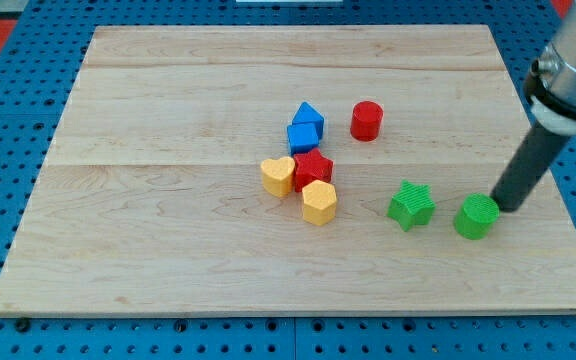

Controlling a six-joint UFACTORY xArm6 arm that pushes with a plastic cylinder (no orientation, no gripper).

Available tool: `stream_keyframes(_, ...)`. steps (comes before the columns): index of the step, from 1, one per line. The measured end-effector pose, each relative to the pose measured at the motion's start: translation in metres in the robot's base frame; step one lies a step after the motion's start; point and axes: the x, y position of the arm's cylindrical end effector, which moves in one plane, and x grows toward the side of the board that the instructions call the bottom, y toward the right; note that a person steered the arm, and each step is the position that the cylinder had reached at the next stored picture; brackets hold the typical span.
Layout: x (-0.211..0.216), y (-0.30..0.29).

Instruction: Push the green star into the green circle

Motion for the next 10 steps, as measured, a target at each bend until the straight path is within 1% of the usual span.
stream_keyframes(1, 0.023, -0.016)
stream_keyframes(2, 0.053, -0.016)
stream_keyframes(3, 0.007, -0.006)
stream_keyframes(4, -0.020, -0.046)
stream_keyframes(5, -0.003, -0.085)
stream_keyframes(6, 0.002, -0.115)
stream_keyframes(8, -0.002, -0.190)
stream_keyframes(9, 0.012, -0.192)
stream_keyframes(10, 0.038, -0.156)
